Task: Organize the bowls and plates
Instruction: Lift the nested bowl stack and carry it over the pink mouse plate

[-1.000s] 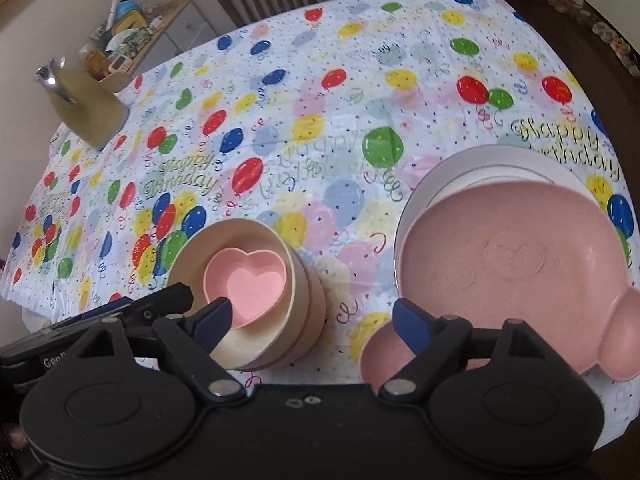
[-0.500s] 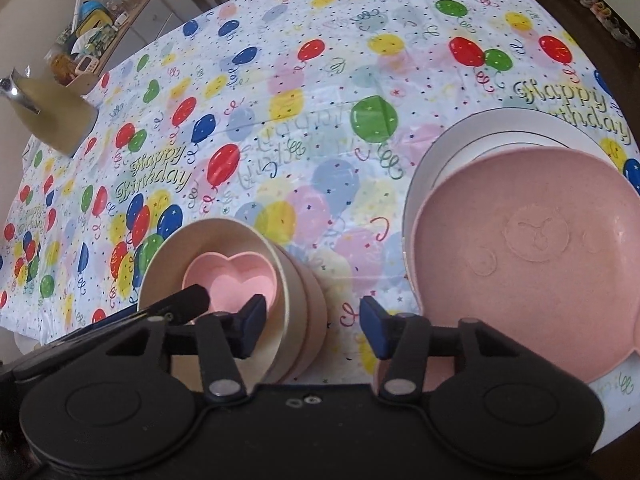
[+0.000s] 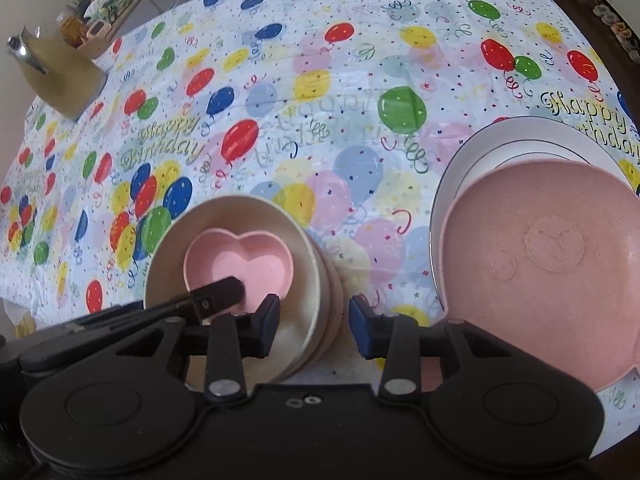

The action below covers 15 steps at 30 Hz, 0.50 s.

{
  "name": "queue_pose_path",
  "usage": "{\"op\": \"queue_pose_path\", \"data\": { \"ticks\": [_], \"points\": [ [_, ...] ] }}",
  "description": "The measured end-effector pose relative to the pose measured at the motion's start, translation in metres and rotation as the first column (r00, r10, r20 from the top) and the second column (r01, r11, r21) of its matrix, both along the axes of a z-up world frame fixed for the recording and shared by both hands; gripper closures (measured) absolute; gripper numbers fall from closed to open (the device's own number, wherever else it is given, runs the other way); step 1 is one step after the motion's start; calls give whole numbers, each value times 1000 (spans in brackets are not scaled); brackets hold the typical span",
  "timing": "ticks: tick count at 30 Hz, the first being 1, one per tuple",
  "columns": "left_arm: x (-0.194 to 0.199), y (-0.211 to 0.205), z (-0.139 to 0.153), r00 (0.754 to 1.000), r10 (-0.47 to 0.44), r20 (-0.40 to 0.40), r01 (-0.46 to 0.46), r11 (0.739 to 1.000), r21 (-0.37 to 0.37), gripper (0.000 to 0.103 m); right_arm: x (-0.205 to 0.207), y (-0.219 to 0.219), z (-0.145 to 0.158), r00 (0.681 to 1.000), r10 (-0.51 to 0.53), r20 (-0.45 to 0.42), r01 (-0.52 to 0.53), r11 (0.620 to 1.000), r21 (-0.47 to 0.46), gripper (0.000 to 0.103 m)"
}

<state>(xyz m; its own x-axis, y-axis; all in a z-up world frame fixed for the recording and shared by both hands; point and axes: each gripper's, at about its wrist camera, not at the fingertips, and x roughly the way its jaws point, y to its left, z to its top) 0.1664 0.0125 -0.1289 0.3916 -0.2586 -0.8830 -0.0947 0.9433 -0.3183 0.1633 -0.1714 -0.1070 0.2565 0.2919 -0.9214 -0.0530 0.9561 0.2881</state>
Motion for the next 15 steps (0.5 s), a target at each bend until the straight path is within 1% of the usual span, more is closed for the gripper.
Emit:
{"op": "queue_pose_path", "data": {
  "ticks": [5, 10, 12, 15],
  "points": [
    [0, 1, 0, 1000, 4, 0, -4, 1000, -4, 66, -2, 5, -5, 1000, 20, -21, -20, 999, -40, 66],
    [-2, 3, 3, 1000, -2, 2, 2, 1000, -1, 72, -3, 6, -7, 1000, 5, -21, -6, 999, -37, 82],
    [-3, 3, 3, 1000, -7, -3, 7, 1000, 3, 76, -4, 7, -6, 1000, 5, -16, -6, 999, -52, 83],
    [-7, 2, 3, 1000, -9, -11, 9, 1000, 3, 77, -5, 7, -4, 1000, -2, -11, 2, 998, -68, 83]
  ]
}}
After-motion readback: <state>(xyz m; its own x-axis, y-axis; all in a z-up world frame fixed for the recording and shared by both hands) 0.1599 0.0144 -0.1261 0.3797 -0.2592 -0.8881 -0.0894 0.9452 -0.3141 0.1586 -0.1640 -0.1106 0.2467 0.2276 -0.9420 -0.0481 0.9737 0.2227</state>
